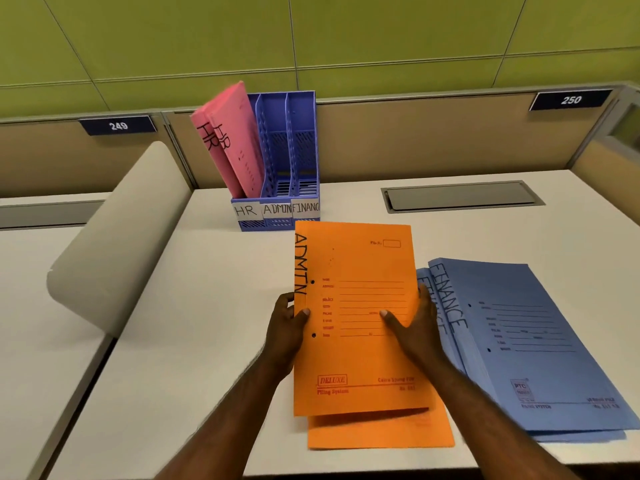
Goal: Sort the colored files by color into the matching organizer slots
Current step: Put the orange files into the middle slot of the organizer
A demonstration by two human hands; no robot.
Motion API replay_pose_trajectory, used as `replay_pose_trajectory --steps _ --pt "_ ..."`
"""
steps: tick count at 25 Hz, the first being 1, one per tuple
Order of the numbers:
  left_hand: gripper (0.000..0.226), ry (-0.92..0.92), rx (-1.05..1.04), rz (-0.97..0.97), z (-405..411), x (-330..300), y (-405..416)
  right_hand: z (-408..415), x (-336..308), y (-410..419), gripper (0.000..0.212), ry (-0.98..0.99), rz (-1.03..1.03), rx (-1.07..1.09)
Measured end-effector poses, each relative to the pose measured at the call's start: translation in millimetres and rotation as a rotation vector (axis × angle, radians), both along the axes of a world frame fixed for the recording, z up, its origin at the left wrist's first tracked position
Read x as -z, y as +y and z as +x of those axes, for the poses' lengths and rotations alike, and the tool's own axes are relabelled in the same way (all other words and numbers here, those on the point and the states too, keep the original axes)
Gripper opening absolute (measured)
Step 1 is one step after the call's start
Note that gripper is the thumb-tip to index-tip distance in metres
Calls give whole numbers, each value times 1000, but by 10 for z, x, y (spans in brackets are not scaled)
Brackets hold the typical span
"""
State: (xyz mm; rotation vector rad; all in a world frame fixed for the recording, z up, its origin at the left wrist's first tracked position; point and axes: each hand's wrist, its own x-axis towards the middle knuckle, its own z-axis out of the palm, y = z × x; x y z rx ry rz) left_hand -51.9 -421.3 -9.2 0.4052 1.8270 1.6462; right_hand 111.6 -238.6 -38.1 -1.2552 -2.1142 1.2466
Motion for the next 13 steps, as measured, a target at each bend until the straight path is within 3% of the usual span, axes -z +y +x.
replay_pose_trajectory --steps 5,13 --pt "31 40 -24 69 -505 -252 -162 -537 -301 0 99 159 -103 -82" --pt "26 230 19 119 -1561 -884 -312 -1712 -1081 13 85 239 48 -94"
